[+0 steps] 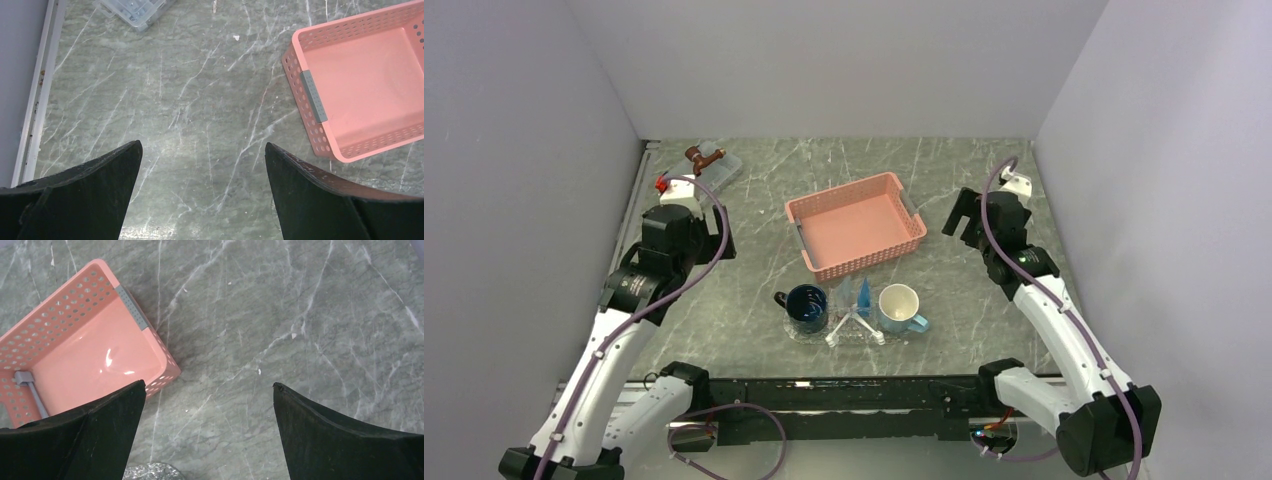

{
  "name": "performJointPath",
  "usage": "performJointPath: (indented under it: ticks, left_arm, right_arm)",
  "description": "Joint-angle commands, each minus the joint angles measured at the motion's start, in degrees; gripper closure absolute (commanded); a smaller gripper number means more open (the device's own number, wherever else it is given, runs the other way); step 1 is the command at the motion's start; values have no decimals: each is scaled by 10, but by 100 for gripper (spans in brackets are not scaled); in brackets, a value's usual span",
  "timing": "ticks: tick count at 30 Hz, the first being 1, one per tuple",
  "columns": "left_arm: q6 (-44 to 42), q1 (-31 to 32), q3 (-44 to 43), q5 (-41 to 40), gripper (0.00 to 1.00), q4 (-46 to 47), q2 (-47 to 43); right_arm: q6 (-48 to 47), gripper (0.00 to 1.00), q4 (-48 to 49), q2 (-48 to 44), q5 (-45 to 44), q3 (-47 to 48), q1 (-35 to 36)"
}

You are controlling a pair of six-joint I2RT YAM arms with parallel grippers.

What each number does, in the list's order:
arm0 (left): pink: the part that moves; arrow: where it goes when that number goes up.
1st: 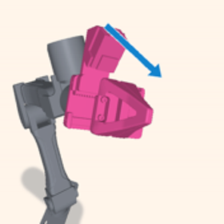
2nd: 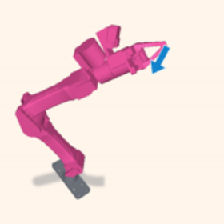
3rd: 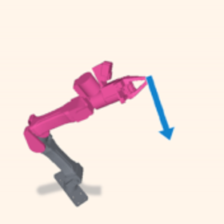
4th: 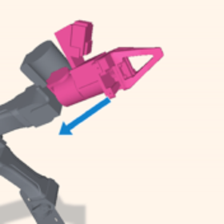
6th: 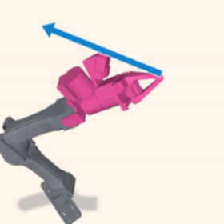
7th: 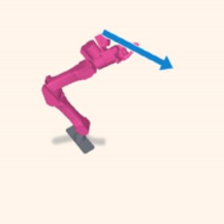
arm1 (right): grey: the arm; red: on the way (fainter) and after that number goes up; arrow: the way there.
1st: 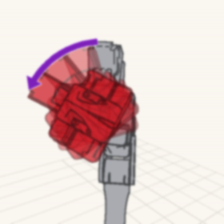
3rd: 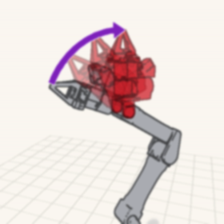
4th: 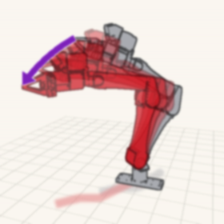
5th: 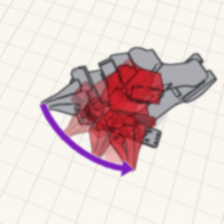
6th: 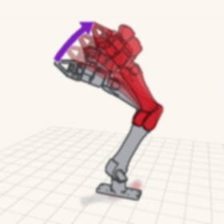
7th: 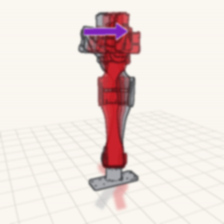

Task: Prepare toiletry sets of a toothbrush and toothpaste on the tray

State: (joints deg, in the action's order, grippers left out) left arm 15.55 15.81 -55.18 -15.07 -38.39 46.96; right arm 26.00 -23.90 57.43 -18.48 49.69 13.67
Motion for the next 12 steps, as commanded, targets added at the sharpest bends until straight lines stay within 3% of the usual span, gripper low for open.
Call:
performJointPath:
  ticks: [1,12]
  left_arm:
    - [10,-3,2,-12,1,15,-3]
    - [18,-3,-2,-25,1,5,0]
  right_arm:
    - [5,0,17,-14,-16,9,-1]
    - [13,0,10,-24,-19,11,-1]
